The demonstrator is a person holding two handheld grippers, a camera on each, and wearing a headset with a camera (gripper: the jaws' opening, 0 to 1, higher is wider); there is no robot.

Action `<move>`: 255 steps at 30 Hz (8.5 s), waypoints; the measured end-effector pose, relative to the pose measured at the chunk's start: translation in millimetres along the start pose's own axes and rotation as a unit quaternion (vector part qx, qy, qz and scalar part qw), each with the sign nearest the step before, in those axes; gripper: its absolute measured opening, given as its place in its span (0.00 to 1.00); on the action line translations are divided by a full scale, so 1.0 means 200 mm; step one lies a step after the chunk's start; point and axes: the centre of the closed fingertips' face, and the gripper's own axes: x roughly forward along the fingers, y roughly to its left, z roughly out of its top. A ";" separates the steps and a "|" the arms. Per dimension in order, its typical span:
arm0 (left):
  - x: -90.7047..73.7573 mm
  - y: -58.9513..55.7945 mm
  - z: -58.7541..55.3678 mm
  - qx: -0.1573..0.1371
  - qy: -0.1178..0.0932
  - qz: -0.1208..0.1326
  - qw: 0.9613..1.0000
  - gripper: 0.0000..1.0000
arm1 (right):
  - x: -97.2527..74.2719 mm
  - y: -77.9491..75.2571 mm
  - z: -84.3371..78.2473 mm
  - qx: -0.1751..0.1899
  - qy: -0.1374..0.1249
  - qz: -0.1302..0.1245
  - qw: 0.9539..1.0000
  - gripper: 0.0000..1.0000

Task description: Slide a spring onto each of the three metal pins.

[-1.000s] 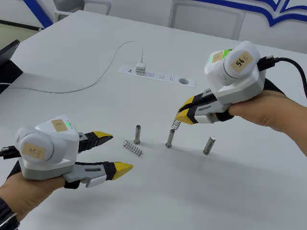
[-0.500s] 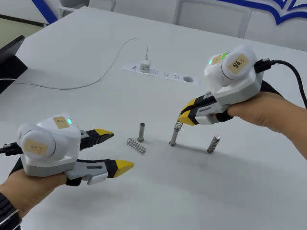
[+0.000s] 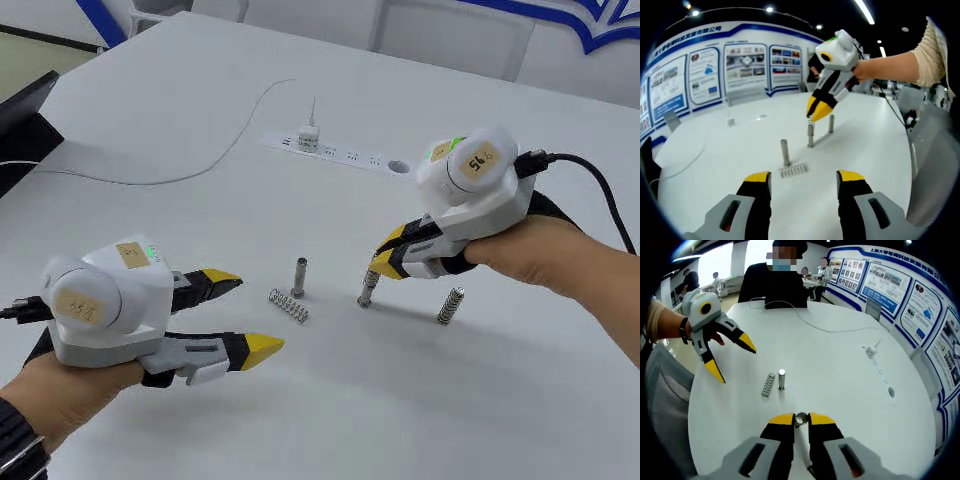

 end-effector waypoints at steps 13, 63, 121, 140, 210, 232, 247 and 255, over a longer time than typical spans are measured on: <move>-0.01 -0.01 -0.01 -0.004 0.002 0.001 1.000 0.53 | 0.07 0.00 -0.05 0.002 0.011 -0.002 1.000 0.11; -0.02 0.00 0.00 0.002 0.010 0.004 1.000 0.52 | 0.21 0.28 0.11 0.037 -0.048 0.028 0.998 0.16; 0.01 -0.03 -0.02 0.021 0.026 -0.013 0.999 0.46 | 0.20 0.42 0.08 -0.006 -0.025 0.070 0.997 0.11; 0.04 -0.10 -0.02 0.079 0.028 -0.049 0.995 0.27 | 0.10 0.51 0.11 -0.084 -0.003 0.123 0.989 0.11; 0.09 -0.17 0.03 0.079 0.006 -0.057 0.995 0.12 | -0.03 0.56 0.38 -0.082 -0.069 0.132 0.985 0.11; 0.06 -0.08 0.02 0.045 0.001 -0.028 0.999 0.30 | -0.06 0.44 0.40 -0.076 -0.070 0.108 0.989 0.11; 0.02 0.00 0.00 0.018 -0.002 0.002 1.000 0.46 | -0.09 0.28 0.45 -0.067 -0.076 0.069 0.992 0.11; 0.01 0.02 0.00 0.010 -0.004 0.008 1.000 0.50 | -0.04 0.16 0.47 -0.061 -0.073 0.046 0.994 0.11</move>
